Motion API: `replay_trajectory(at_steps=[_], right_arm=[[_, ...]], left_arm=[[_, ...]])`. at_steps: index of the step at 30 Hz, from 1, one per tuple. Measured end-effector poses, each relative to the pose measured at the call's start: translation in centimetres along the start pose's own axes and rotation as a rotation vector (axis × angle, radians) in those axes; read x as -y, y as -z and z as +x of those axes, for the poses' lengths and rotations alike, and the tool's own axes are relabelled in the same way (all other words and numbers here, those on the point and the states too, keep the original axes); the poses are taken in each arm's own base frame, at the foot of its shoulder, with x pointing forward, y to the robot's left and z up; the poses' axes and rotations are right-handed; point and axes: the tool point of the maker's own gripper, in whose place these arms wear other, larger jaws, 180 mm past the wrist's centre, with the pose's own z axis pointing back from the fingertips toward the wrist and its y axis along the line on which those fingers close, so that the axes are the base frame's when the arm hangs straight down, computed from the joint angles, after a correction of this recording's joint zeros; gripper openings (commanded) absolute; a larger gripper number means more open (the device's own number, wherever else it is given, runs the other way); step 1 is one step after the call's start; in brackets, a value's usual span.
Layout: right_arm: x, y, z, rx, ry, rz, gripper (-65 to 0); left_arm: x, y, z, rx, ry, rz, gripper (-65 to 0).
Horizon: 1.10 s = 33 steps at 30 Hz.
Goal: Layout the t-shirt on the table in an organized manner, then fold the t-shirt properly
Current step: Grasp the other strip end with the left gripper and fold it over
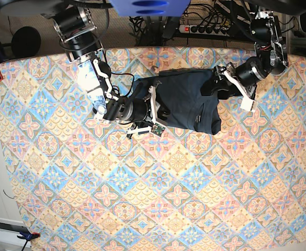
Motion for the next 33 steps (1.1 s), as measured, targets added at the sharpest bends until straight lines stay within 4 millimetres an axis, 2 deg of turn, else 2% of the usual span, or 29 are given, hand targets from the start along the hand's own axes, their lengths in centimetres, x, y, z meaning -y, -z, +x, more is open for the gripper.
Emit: replay_trajectory(at_steps=[2, 3, 5, 7, 8, 12, 17, 22, 24, 27, 30, 33], right_arm=[[0.0, 0.0, 0.1, 0.002, -0.001, 0.000, -56.8], [0.0, 0.0, 0.1, 0.004, 0.000, 0.001, -56.8], [-0.1, 0.0, 0.0, 0.001, 0.001, 0.001, -56.8], [0.0, 0.0, 0.1, 0.001, 0.000, 0.000, -56.8], [0.0, 0.0, 0.1, 0.003, 0.000, 0.000, -56.8], [0.0, 0.0, 0.0, -0.001, 0.000, 0.000, -56.8], [0.3, -0.3, -0.4, -0.008, -0.004, -0.007, -56.9], [0.4, -0.3, -0.4, -0.008, -0.004, -0.010, -56.9], [0.4, -0.3, -0.4, -0.008, -0.004, -0.009, -56.9], [0.4, -0.3, -0.4, -0.010, -0.005, -0.010, -56.8], [0.2, -0.3, -0.4, -0.010, -0.009, -0.006, -56.8], [0.2, -0.3, -0.4, -0.011, -0.010, -0.006, -56.8]], left_arm=[[-0.2, 0.1, -0.5, -0.019, -0.007, 0.007, -24.7], [0.2, 0.4, -0.4, -0.022, 0.000, -0.007, -27.8], [1.5, 1.3, -0.5, -0.038, 0.019, -0.049, -40.3], [2.7, 2.1, -1.3, -0.071, 0.039, -0.090, -59.9], [3.0, 2.2, -1.3, -0.070, 0.035, -0.102, -65.0], [2.5, 1.6, -1.7, -0.086, 0.047, -0.076, -65.0], [5.0, -0.3, -0.9, -0.064, 0.148, -0.111, -65.0], [3.5, -0.4, -2.5, -0.106, 0.108, -0.075, -65.0], [2.1, -0.3, -3.9, -0.139, 0.058, -0.051, -65.0], [-1.2, -0.7, -5.3, -0.155, -0.037, 0.017, -65.0], [-3.5, -0.7, -5.6, -0.176, -0.056, 0.076, -65.0], [-3.5, -0.2, -4.6, -0.121, -0.060, 0.072, -65.0]])
